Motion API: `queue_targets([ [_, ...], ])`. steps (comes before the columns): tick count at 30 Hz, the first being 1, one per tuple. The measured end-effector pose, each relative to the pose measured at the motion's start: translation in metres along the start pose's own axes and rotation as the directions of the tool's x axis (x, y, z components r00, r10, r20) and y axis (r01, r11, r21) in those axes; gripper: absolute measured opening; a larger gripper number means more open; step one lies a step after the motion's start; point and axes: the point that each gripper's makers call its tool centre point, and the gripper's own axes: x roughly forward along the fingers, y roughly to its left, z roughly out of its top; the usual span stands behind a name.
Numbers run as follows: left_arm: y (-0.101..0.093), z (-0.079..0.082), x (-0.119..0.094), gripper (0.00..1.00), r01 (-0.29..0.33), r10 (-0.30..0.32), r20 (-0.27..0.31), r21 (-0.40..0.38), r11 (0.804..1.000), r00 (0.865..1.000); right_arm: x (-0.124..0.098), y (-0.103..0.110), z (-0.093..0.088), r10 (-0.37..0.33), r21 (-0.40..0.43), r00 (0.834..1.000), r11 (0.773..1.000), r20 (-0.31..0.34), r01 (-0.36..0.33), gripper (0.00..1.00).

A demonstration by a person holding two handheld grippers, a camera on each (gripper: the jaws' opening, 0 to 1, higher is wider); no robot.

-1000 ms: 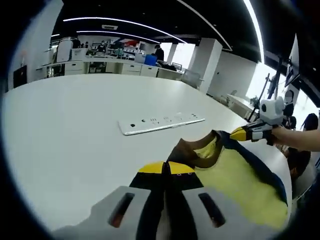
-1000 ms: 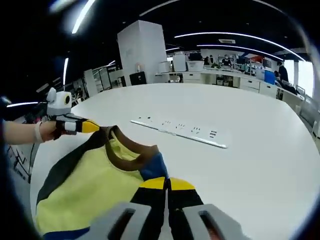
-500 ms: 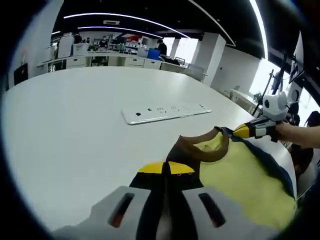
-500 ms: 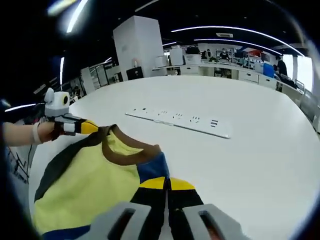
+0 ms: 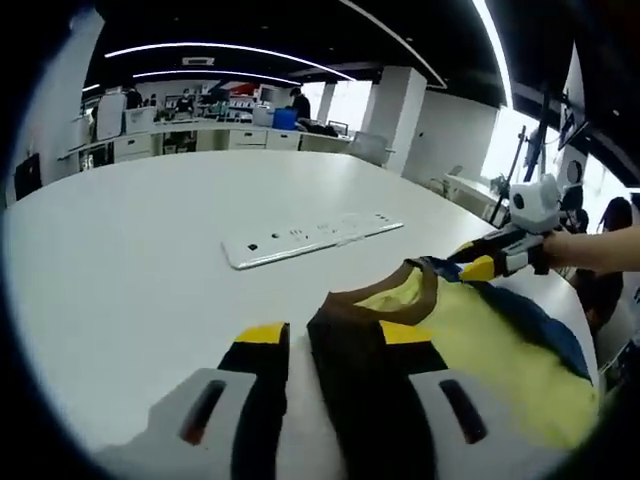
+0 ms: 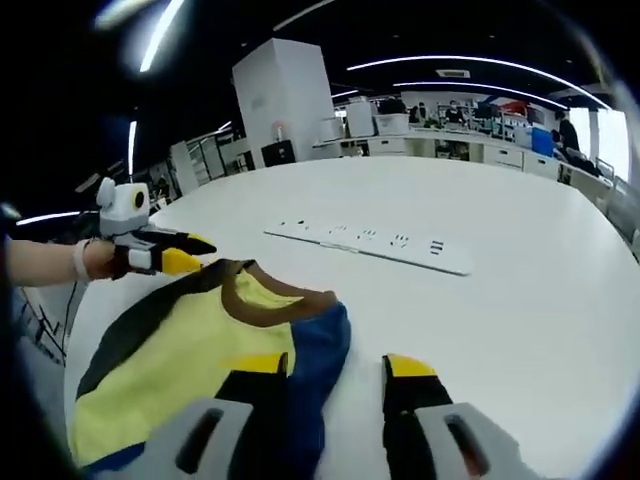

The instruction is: Fold the garment on the visible template until the final outline fits inside the template.

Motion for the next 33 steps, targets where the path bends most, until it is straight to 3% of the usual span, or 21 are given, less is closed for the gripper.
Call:
queue_targets([
  [2,-0.006,0.000,-0.001,0.60,0.017,-0.017,-0.005,0.016,1.000,1.000,-0.001,0.005,0.000,0.017,-0.013,1.000,1.000,0.003,-0.017,0.57],
  [4,-0.009,0.000,-0.003,0.69,0.025,-0.025,-0.010,0.016,1.000,1.000,-0.003,0.010,0.001,0.028,-0.019,1.000,0.999,0.007,-0.028,0.70],
  [11,-0.024,0.004,-0.016,0.99,0.049,-0.049,-0.014,-0.004,0.999,0.999,-0.014,0.014,0.003,0.013,-0.045,1.000,0.999,0.004,-0.013,0.88],
  [21,-0.048,0.003,-0.054,0.99,0.069,-0.069,-0.009,-0.023,0.997,0.998,-0.043,0.027,0.008,-0.001,-0.065,1.000,0.998,0.020,0.003,0.86],
  [25,-0.063,0.007,-0.075,0.98,0.067,-0.067,0.026,-0.021,0.998,0.997,-0.060,0.041,0.002,-0.004,-0.087,1.000,0.996,0.022,0.006,0.84],
  [30,-0.076,0.003,-0.099,0.98,0.051,-0.051,0.028,0.007,0.999,0.998,-0.082,0.056,-0.005,-0.005,-0.107,1.000,0.994,0.024,0.007,0.82],
  [33,-0.083,0.000,-0.112,0.97,0.055,-0.054,0.038,-0.017,0.998,0.998,-0.094,0.063,-0.007,-0.004,-0.115,0.999,0.993,0.031,0.008,0.82],
])
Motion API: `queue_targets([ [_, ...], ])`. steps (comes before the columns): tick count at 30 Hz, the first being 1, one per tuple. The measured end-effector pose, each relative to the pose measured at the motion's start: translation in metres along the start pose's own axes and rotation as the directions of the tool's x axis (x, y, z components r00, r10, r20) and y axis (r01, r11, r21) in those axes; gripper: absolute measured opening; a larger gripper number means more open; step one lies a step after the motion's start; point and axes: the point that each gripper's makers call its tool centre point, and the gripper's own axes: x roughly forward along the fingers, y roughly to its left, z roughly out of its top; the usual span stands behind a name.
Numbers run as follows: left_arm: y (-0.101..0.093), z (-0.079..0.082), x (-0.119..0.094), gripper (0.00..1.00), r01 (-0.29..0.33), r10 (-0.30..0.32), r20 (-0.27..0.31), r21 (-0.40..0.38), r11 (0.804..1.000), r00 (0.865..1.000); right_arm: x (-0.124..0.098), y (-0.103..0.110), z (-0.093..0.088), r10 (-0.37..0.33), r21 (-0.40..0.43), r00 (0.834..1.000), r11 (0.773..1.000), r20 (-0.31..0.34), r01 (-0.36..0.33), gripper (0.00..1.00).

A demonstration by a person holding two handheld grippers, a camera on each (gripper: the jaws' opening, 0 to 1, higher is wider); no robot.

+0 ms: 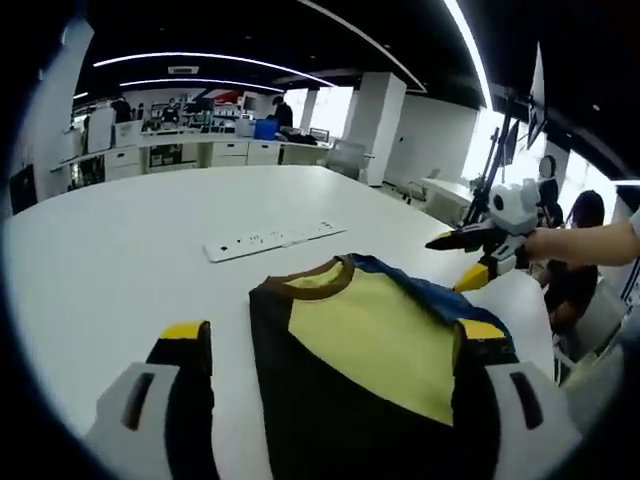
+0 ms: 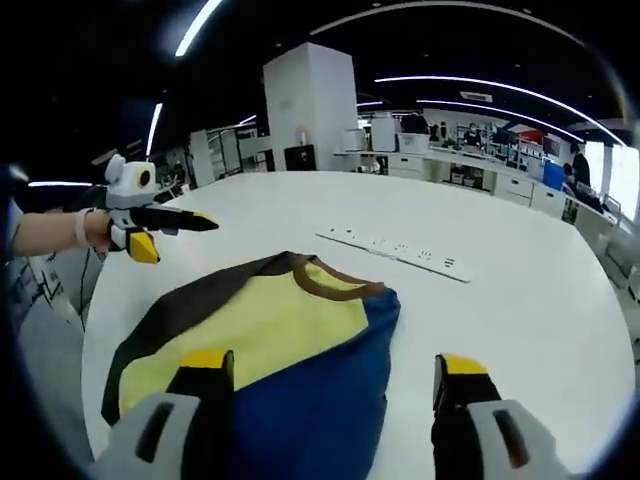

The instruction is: Fold the garment on the visible template until the final outline fits inside the template.

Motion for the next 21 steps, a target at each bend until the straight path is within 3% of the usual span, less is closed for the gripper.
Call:
queue_targets([
  [11,-0.026,-0.017,-0.044,0.95,-0.021,0.021,0.026,-0.015,1.000,0.999,-0.045,0.026,-0.020,-0.026,-0.002,1.000,1.000,0.009,0.026,0.79],
  [21,-0.051,-0.051,-0.080,0.93,-0.030,0.030,0.009,-0.023,0.999,1.000,-0.075,0.061,-0.048,-0.030,-0.067,1.000,0.997,-0.001,0.030,0.70],
])
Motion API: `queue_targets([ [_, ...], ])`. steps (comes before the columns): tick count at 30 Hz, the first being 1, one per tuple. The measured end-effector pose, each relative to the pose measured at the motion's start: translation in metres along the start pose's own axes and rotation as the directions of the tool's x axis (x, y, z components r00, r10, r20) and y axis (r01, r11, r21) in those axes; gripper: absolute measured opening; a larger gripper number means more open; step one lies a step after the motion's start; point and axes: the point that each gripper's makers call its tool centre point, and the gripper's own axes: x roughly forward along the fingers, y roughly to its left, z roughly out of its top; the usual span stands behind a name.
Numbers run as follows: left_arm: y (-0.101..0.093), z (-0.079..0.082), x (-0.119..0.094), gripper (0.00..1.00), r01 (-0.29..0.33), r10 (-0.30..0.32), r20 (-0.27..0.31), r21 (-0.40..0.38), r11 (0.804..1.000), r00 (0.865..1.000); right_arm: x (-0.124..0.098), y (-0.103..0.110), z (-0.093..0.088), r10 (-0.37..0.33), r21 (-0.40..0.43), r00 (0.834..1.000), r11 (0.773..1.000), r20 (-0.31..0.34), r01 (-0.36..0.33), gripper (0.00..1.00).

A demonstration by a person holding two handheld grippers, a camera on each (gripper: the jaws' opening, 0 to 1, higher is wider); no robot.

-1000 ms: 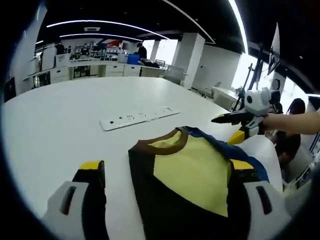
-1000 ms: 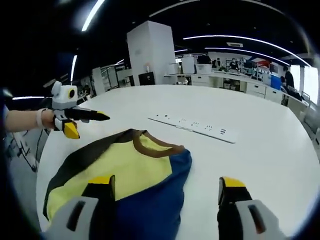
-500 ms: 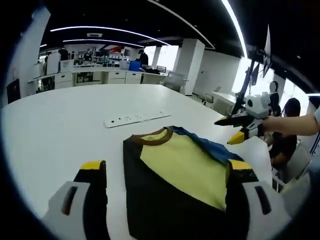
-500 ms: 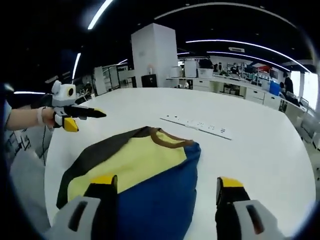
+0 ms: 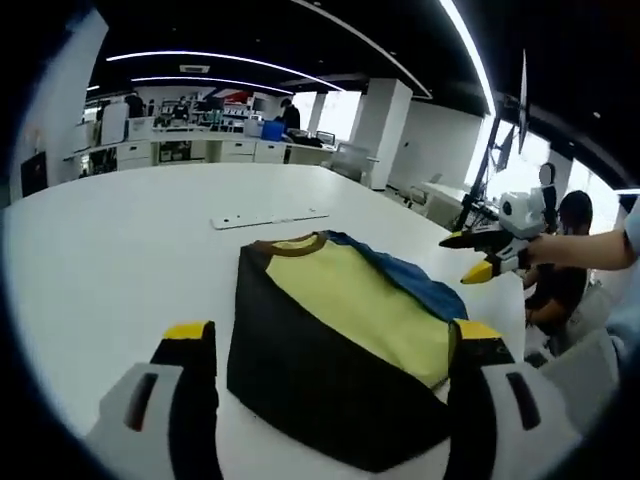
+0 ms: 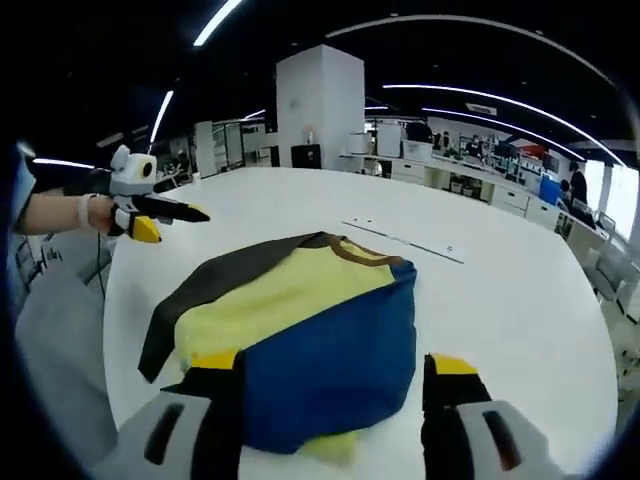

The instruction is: Fold the garment on the visible template until the final outline fits inside the template.

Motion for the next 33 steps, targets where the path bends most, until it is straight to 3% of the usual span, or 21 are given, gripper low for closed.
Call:
queue_targets([
  [6,-0.016,-0.015,-0.017,0.92,-0.001,0.001,-0.008,0.005,1.000,1.000,-0.010,0.019,-0.010,0.008,-0.015,1.000,1.000,0.003,-0.008,0.67],
  [13,-0.024,-0.020,-0.027,0.91,0.002,-0.002,-0.002,0.003,1.000,1.000,-0.013,0.038,-0.025,0.021,-0.008,1.000,1.000,-0.003,-0.021,0.64],
  [24,-0.026,-0.021,-0.030,0.89,0.001,-0.001,0.007,-0.001,1.000,1.000,-0.021,0.055,-0.022,0.009,-0.049,0.999,0.999,0.033,-0.007,0.55],
  [33,-0.028,-0.030,-0.036,0.89,0.005,-0.004,-0.022,0.020,1.000,1.000,-0.024,0.083,-0.035,0.089,-0.092,0.996,0.992,0.005,-0.089,0.45],
])
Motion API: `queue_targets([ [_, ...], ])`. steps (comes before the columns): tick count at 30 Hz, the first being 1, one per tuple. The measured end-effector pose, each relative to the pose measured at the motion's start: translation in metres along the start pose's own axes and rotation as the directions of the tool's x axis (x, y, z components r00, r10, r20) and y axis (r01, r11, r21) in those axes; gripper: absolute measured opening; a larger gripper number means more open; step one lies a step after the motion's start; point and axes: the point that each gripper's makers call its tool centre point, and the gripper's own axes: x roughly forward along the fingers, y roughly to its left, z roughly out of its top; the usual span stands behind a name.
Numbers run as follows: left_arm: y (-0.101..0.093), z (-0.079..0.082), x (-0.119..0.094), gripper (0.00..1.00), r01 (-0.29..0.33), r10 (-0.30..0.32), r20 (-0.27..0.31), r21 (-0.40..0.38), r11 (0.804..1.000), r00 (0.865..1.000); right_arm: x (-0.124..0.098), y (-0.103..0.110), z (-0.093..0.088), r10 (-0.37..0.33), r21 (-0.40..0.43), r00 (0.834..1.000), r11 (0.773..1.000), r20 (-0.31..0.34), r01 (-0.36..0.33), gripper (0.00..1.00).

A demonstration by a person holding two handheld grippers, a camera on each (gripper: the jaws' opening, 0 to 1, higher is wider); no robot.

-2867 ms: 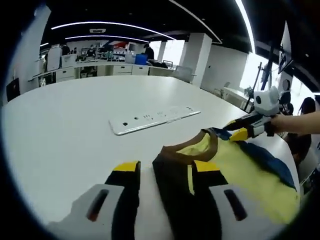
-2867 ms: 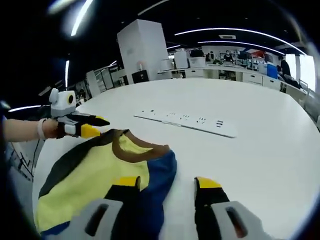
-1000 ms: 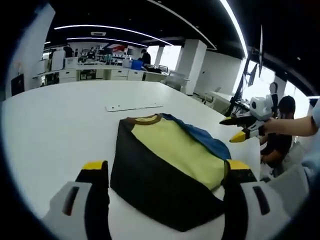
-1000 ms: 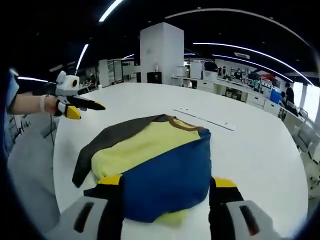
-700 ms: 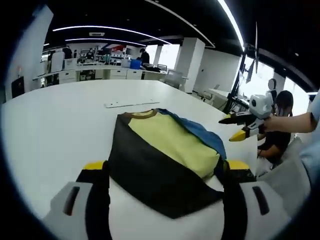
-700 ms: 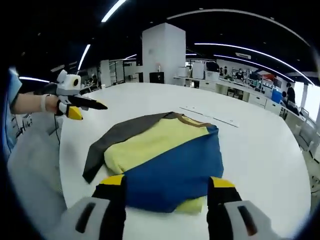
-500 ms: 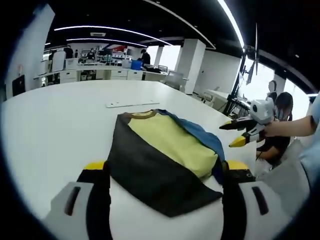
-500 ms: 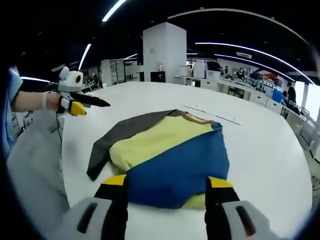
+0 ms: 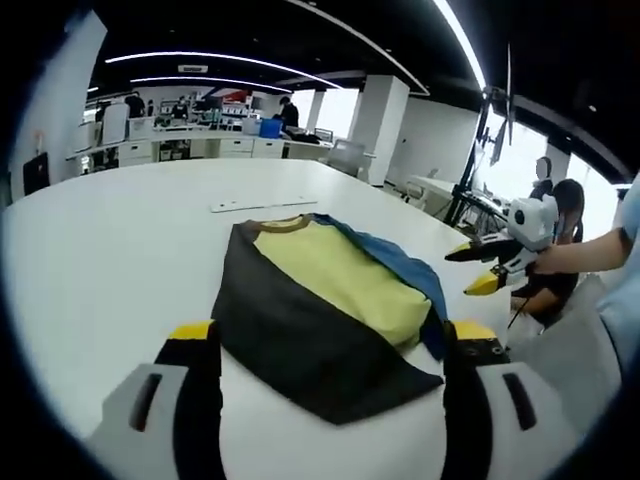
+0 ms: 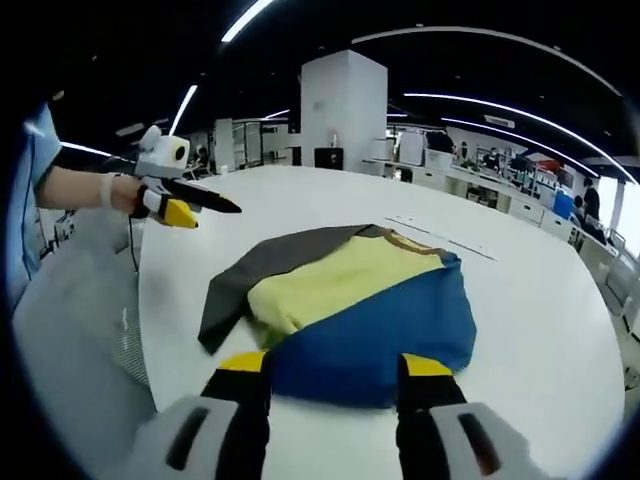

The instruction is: Fold the garment on the visible template until the final outline fits inside the template.

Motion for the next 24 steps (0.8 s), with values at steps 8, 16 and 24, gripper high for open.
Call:
queue_targets([
  [8,0.006,-0.005,-0.011,0.89,-0.021,0.021,-0.011,0.012,1.000,1.000,0.014,0.042,-0.017,0.109,-0.216,0.990,0.968,-0.095,-0.127,0.29],
  [16,0.010,-0.009,-0.020,0.89,-0.042,0.042,-0.009,-0.002,0.999,0.999,0.027,0.067,-0.028,0.132,-0.435,0.976,0.879,-0.174,-0.197,0.17],
  [24,0.010,-0.012,-0.026,0.89,-0.054,0.054,0.001,-0.023,0.998,0.999,0.040,0.069,-0.041,0.100,-0.579,0.969,0.786,-0.225,-0.216,0.13],
])
